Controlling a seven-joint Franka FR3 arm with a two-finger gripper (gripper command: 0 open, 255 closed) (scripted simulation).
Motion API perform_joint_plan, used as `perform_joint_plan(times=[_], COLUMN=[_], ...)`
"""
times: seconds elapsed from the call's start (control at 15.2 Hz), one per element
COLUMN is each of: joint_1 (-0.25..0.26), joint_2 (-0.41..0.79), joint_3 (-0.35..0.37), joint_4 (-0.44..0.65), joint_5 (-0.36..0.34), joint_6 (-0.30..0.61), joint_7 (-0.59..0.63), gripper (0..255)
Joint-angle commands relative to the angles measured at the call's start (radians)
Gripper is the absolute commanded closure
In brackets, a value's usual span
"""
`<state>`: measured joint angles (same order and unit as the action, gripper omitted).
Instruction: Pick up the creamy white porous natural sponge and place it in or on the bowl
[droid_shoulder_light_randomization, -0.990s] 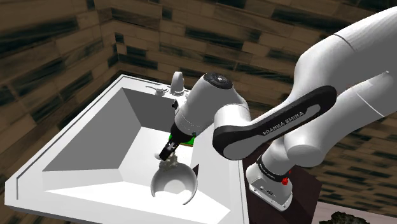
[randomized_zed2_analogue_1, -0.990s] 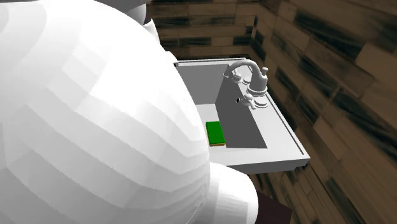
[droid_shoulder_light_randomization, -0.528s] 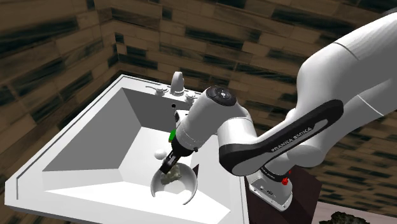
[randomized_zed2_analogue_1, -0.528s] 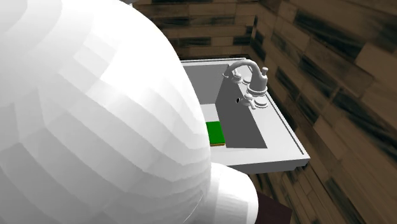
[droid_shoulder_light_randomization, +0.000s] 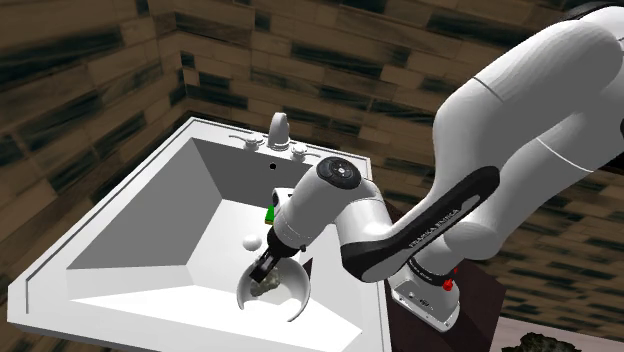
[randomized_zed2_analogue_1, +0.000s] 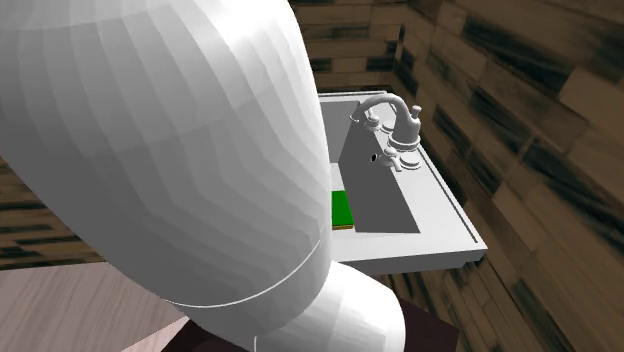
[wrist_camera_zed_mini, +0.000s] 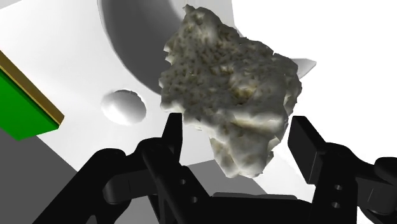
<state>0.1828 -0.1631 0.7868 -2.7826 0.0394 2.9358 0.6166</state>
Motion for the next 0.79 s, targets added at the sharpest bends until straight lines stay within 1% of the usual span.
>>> perform_joint_plan(times=[0.0, 0.07, 0.13, 0.2, 0.73], joint_1=[-0.069, -0.119, -0.181, -0.277, -0.275], joint_2=[0.037, 0.057, 0.08, 0.112, 0.112], joint_3=[0.054, 0.089, 0.133, 0.198, 0.197], joint_4=[-0.003, -0.003, 0.0, 0.007, 0.007], joint_5=[-0.087, -0.152, -0.237, -0.381, -0.382], joint_6=[0.037, 0.054, 0.069, 0.082, 0.082], joint_7=[0.067, 0.116, 0.179, 0.288, 0.288], gripper=[255, 255, 255, 255, 255])
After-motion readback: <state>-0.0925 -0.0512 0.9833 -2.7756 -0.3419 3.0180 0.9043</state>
